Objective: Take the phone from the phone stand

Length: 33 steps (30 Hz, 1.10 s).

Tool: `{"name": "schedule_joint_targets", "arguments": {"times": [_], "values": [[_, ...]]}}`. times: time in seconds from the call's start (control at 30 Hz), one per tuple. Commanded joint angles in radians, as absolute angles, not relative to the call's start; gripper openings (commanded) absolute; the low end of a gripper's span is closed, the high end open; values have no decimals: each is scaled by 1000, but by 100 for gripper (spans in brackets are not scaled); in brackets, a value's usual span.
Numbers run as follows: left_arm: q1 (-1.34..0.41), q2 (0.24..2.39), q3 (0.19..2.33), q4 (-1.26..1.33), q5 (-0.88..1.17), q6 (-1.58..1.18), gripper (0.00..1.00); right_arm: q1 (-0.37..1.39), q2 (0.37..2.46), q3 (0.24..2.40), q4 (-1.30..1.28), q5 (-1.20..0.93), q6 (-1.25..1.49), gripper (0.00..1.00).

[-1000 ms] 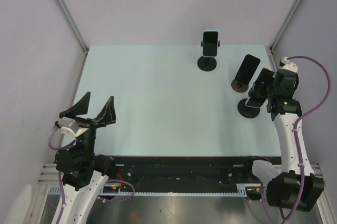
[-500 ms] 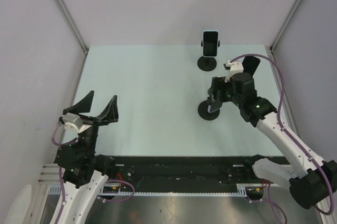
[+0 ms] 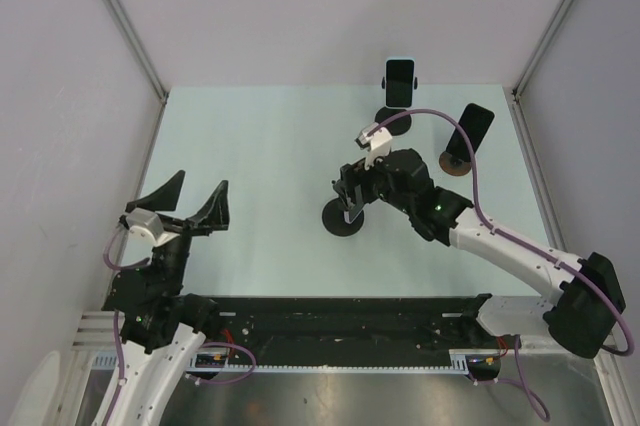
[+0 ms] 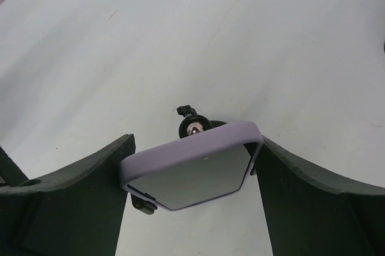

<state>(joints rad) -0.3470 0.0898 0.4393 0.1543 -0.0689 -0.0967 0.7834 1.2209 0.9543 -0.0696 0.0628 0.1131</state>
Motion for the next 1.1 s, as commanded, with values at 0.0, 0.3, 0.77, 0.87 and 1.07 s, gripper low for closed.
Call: {"name": "schedule_joint_targets", "arguments": {"times": [0.0,0.3,0.77,0.87,1.07], "values": [[-353,110,451,169,-41,-75,100,822,1229,1023,150,48,98,0],[-353,140,453,169,-35,-78,100,851,1244,1023,127,38,71,48],[-353,418,563,22,95,-175,100,857,1129,1023,11,34,35,100],[-353,535,615,-43,211,-221,100,862,1085,1017,-43,72,28,100],[-353,659,684,-135,322,-229,100,859,938,937,-54,101,60,100]]}}
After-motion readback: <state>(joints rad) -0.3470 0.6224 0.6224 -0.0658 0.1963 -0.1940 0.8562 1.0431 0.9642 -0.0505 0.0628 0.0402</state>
